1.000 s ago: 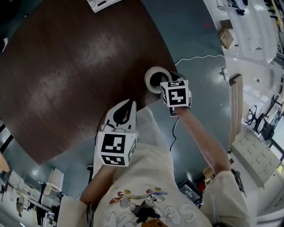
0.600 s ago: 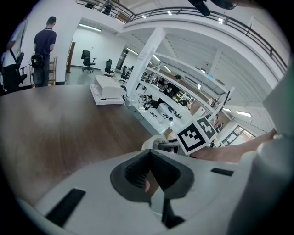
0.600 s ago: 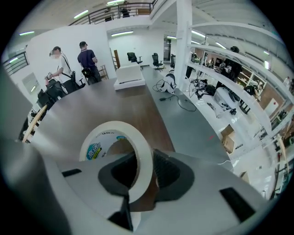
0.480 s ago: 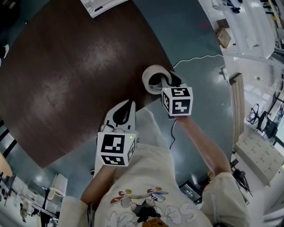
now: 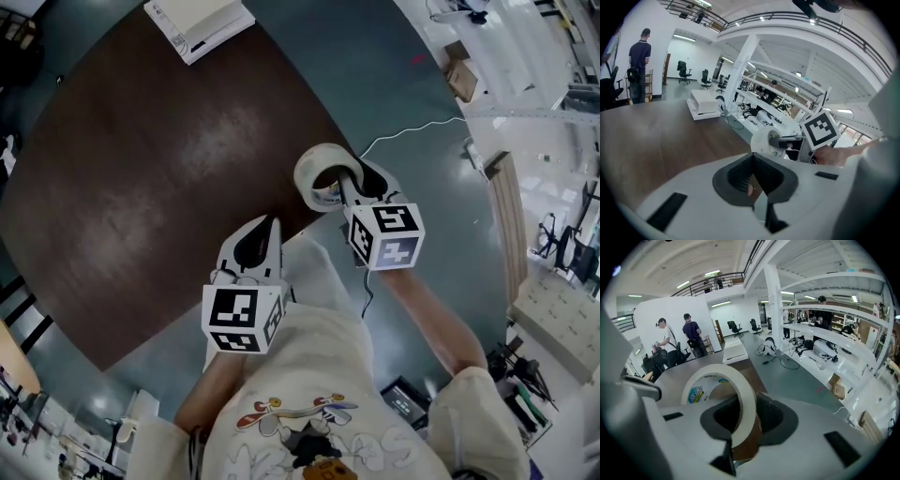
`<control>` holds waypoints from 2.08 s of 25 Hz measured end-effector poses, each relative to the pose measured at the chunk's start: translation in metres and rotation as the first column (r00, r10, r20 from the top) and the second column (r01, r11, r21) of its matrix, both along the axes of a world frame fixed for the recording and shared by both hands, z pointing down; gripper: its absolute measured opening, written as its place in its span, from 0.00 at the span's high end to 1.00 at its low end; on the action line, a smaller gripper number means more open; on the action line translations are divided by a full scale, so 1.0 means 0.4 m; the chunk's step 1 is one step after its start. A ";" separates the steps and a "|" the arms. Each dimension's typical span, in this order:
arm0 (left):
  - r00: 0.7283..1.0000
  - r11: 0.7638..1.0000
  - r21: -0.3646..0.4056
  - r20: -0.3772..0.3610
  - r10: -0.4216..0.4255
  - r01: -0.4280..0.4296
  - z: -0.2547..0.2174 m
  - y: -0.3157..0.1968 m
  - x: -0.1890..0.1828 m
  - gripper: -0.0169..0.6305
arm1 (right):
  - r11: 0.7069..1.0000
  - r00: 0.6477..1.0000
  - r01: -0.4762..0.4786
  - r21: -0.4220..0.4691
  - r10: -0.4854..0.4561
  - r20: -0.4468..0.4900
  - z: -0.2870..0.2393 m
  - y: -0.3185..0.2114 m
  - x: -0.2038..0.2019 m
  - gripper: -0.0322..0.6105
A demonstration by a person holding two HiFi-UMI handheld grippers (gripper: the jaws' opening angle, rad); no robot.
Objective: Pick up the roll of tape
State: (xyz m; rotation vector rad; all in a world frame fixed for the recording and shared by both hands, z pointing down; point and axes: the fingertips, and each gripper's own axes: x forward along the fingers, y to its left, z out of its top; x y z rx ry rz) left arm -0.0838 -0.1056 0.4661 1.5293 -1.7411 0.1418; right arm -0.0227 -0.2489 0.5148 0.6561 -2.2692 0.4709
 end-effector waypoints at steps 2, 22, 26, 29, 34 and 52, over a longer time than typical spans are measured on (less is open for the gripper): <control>1.000 1.000 0.015 0.011 0.004 -0.005 -0.016 0.001 0.000 0.96 | 1.000 0.999 -0.014 0.010 0.014 0.035 -0.040 0.004 0.009 0.81; 0.990 0.972 0.224 0.137 0.042 -0.072 -0.314 -0.015 0.036 0.96 | 0.975 0.904 -0.188 0.115 0.126 0.409 -0.515 0.042 0.143 0.81; 0.986 0.959 0.268 0.161 0.050 -0.093 -0.380 -0.015 0.053 0.96 | 0.966 0.871 -0.224 0.129 0.139 0.472 -0.593 0.053 0.179 0.80; 0.982 0.950 0.294 0.179 0.055 -0.107 -0.427 -0.011 0.064 0.96 | 0.959 0.844 -0.247 0.142 0.141 0.517 -0.648 0.067 0.203 0.80; 0.983 0.941 0.319 0.174 0.060 -0.114 -0.467 0.001 0.072 0.96 | 0.949 0.807 -0.274 0.157 0.138 0.574 -0.709 0.093 0.226 0.80; 0.969 0.917 0.360 0.230 0.090 -0.170 -0.549 0.027 0.144 0.96 | 0.934 0.750 -0.318 0.160 0.145 0.645 -0.781 0.172 0.335 0.80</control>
